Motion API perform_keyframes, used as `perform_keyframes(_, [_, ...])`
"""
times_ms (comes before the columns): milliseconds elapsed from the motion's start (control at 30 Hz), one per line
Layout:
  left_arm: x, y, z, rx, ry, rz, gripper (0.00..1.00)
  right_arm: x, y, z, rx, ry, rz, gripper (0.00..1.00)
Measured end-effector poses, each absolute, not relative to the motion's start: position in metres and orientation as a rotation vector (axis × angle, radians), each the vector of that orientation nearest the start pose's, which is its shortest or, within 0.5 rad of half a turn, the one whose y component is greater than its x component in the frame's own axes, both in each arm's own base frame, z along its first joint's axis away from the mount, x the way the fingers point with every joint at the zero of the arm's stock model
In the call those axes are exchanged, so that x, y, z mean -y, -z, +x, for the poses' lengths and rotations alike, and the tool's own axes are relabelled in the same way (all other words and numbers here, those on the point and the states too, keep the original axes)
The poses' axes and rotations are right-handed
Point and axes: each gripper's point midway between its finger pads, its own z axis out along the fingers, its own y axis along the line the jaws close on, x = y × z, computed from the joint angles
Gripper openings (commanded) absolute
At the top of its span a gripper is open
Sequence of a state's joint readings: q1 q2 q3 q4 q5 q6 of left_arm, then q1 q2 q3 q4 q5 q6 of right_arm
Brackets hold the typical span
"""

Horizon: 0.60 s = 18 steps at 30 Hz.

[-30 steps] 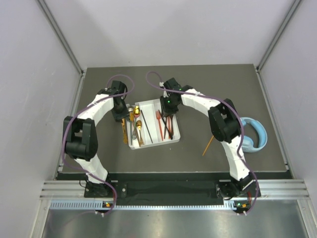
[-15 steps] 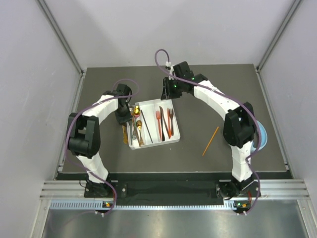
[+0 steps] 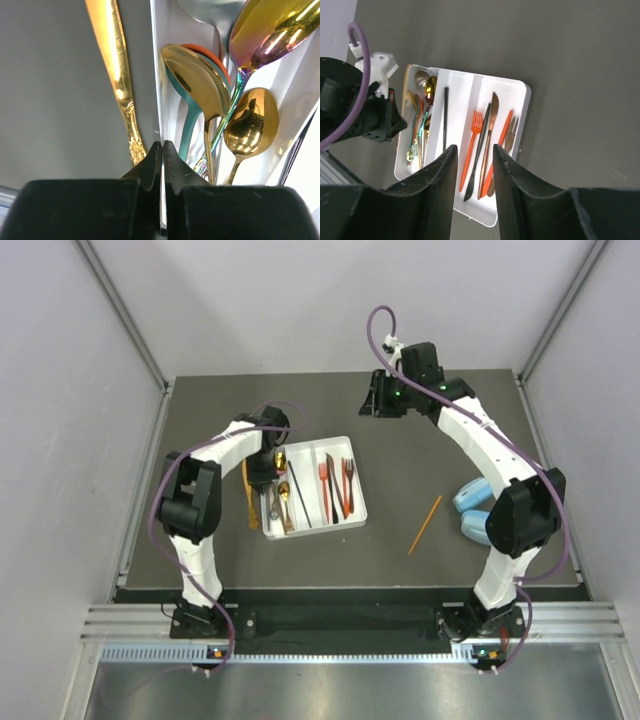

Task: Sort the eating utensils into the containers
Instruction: Place the chopstick in the storage box, then pick up the chopstick from the center of the board.

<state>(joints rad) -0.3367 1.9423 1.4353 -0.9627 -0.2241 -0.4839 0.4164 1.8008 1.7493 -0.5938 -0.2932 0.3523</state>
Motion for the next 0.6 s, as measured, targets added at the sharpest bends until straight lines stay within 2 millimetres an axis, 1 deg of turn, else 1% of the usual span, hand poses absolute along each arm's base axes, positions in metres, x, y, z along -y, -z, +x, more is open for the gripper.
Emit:
perform_keyframes(100, [0.099, -0.041, 0.338, -2.957, -0.251, -0.225, 0.00, -0.244, -0.237, 0.424, -2.310, -0.695, -0.203, 0.35])
perform_keyframes(200, [0.103, -0.041, 0.342, -2.979, -0.261, -0.210, 0.00, -0.225, -0.217, 0.413, -2.407, -0.620, -0.160, 0.35])
perform_keyframes(233, [0.104, -0.041, 0.343, -2.987, -0.261, -0.203, 0.00, -0.219, -0.209, 0.407, -2.444, -0.595, -0.150, 0.36])
perform_keyframes(267, [0.105, -0.041, 0.344, -2.992, -0.264, -0.198, 0.00, -0.214, -0.201, 0.399, -2.481, -0.574, -0.143, 0.37])
perform_keyframes(333, [0.108, -0.041, 0.348, -3.005, -0.262, -0.183, 0.00, -0.201, -0.179, 0.375, -2.578, -0.531, -0.126, 0.41])
perform_keyframes(433, [0.112, -0.041, 0.353, -3.011, -0.240, -0.164, 0.00, -0.183, -0.153, 0.338, -2.700, -0.467, -0.089, 0.41])
perform_keyframes(500, [0.115, -0.041, 0.357, -3.011, -0.219, -0.148, 0.00, -0.169, -0.139, 0.315, -2.770, -0.414, -0.058, 0.41])
perform_keyframes(600, [0.122, -0.042, 0.364, -3.007, -0.178, -0.134, 0.00, -0.155, -0.128, 0.294, -2.825, -0.340, -0.018, 0.42])
